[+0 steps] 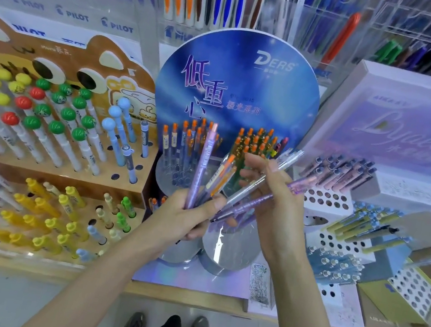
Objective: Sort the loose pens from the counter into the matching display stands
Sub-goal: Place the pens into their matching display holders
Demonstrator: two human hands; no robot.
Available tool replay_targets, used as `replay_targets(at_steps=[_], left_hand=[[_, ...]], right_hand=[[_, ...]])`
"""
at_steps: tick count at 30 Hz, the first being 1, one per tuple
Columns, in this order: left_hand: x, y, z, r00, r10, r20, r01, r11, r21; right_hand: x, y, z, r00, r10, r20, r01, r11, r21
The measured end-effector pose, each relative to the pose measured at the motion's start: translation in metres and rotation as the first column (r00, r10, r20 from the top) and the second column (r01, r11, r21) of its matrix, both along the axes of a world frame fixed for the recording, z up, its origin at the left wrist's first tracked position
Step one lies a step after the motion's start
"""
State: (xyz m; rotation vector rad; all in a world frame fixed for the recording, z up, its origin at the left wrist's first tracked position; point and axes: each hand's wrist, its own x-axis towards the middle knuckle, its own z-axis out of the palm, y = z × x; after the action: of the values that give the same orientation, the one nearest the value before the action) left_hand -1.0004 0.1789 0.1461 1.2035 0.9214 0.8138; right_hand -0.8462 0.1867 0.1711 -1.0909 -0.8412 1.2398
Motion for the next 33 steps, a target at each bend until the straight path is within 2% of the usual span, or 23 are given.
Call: replay_targets(at_steps=[4,8,10,12,13,14,16,19,21,24,30,33], left_hand=[[0.002,-0.005,-0.004,1.0,0.017,-0.025,-0.018,0.999,-0.036],[0.005,-0.013,-0.013,0.996,0.052,-0.076,-0.054,0.998,-0.036],[0.009,-0.016,-0.018,0.981,0.169,-0.091,-0.169,0.986,0.012],[0.012,-0.016,-0.025,0.936,0.332,-0.116,-0.326,0.943,0.072],[0.013,-0.015,-0.029,0.909,0.395,-0.134,-0.385,0.918,0.092],[0.012,-0.014,-0.033,0.888,0.433,-0.154,-0.421,0.901,0.109],[0.012,-0.014,-0.041,0.875,0.446,-0.187,-0.428,0.895,0.129],[0.019,-0.014,-0.047,0.88,0.433,-0.193,-0.41,0.9,0.151],[0.023,-0.01,-0.05,0.874,0.441,-0.206,-0.414,0.896,0.16],[0.027,-0.002,-0.054,0.859,0.451,-0.243,-0.418,0.891,0.175],[0.029,-0.002,-0.058,0.854,0.472,-0.217,-0.436,0.879,0.194],[0.028,-0.004,-0.058,0.867,0.461,-0.191,-0.436,0.886,0.161]], right_hand=[[0.016,-0.013,0.001,1.0,0.015,-0.026,-0.014,1.0,0.015],[0.031,-0.029,-0.001,0.999,-0.024,0.046,0.023,1.0,0.01],[0.041,-0.034,-0.004,0.994,-0.105,0.002,0.105,0.994,0.0],[0.056,-0.036,-0.006,0.981,-0.173,-0.091,0.174,0.985,-0.005],[0.063,-0.036,-0.009,0.978,-0.194,-0.082,0.194,0.981,-0.002],[0.069,-0.035,-0.012,0.978,-0.208,-0.021,0.208,0.978,0.001],[0.074,-0.034,-0.023,0.957,-0.212,0.199,0.214,0.977,0.016],[0.068,-0.032,-0.042,0.885,-0.113,0.452,0.111,0.993,0.031],[0.061,-0.032,-0.052,0.854,-0.007,0.52,0.003,1.0,0.008],[0.055,-0.028,-0.059,0.807,0.054,0.588,-0.057,0.998,-0.013],[0.047,-0.011,-0.054,0.707,-0.034,0.707,0.007,0.999,0.041],[0.046,-0.005,-0.056,0.68,0.005,0.733,-0.019,1.0,0.011]])
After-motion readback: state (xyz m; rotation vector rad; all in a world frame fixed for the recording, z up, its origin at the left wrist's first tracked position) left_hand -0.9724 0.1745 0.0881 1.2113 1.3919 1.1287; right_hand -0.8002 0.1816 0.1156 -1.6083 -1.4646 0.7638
